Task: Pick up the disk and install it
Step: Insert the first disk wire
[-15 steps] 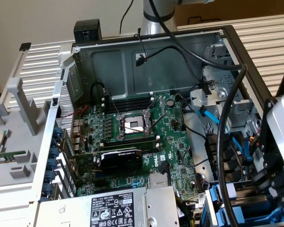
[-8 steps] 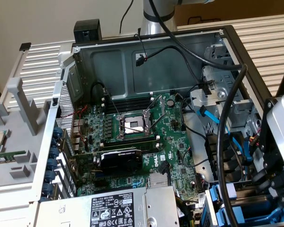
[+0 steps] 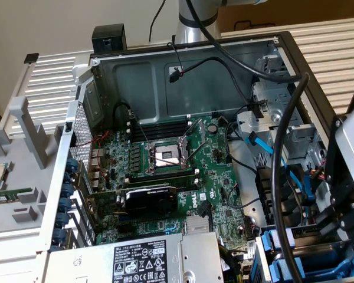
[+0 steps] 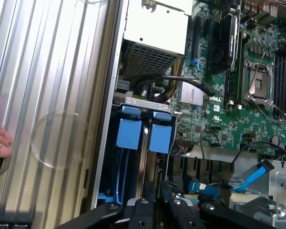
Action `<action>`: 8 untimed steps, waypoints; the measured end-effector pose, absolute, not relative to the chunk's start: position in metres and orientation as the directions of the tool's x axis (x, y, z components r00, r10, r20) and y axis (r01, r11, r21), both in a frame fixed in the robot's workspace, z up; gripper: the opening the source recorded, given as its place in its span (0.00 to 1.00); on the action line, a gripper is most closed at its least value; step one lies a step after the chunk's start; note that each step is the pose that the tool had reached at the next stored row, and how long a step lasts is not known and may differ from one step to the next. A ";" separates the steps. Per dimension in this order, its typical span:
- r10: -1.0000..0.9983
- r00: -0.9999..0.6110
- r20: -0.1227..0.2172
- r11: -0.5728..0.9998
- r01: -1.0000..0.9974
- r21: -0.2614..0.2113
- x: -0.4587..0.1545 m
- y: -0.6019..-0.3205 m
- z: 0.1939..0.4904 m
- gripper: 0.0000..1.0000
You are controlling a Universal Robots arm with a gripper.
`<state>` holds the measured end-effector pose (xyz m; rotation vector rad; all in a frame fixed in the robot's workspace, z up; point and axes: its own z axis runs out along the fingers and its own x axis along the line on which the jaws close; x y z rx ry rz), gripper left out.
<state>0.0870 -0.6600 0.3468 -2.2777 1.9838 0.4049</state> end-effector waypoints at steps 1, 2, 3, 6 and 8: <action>-0.959 0.119 -0.257 -0.150 -0.983 0.103 0.087 -0.660 0.347 0.17; -0.960 0.119 -0.253 -0.149 -0.983 0.104 0.087 -0.660 0.348 0.17; -0.961 0.119 -0.250 -0.149 -0.983 0.105 0.087 -0.660 0.348 0.17; -0.963 0.118 -0.242 -0.148 -0.983 0.107 0.086 -0.659 0.348 0.17; -0.964 0.118 -0.240 -0.147 -0.983 0.108 0.085 -0.658 0.349 0.17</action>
